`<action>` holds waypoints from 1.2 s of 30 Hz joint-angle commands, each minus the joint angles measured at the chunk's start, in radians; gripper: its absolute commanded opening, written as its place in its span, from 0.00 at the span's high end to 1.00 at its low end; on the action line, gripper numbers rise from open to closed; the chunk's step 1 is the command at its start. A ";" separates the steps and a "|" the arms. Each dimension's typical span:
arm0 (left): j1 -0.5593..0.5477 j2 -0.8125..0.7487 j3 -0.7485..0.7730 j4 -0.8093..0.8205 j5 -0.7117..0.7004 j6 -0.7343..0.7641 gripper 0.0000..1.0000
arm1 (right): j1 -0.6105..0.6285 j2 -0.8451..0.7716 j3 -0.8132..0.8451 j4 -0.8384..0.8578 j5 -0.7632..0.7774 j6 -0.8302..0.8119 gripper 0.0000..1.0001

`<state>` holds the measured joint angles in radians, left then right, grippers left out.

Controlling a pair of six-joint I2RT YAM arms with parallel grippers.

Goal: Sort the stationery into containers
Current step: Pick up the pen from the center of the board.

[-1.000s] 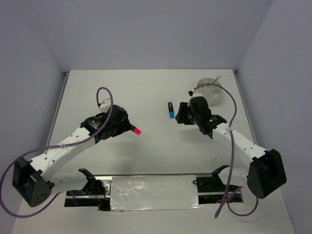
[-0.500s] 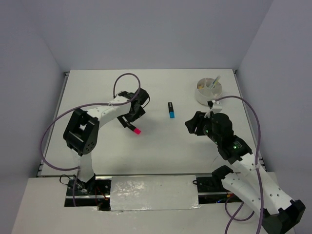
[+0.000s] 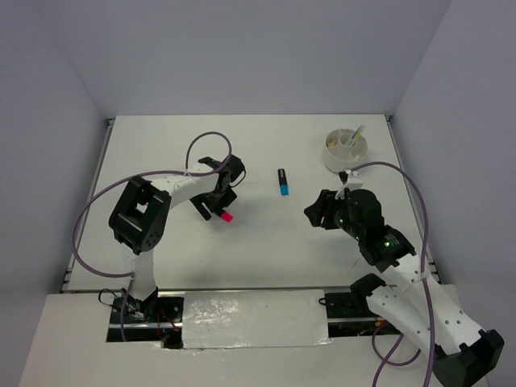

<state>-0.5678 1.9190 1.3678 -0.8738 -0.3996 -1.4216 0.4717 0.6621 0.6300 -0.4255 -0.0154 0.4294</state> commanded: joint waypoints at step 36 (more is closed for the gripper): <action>-0.136 -0.603 -0.434 0.512 0.228 -0.306 1.00 | 0.439 0.407 -0.136 0.892 0.125 0.194 0.41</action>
<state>-0.6918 1.3479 0.9489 -0.4183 -0.2073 -1.6588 0.8452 1.0218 0.4416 0.3103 -0.0338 0.6407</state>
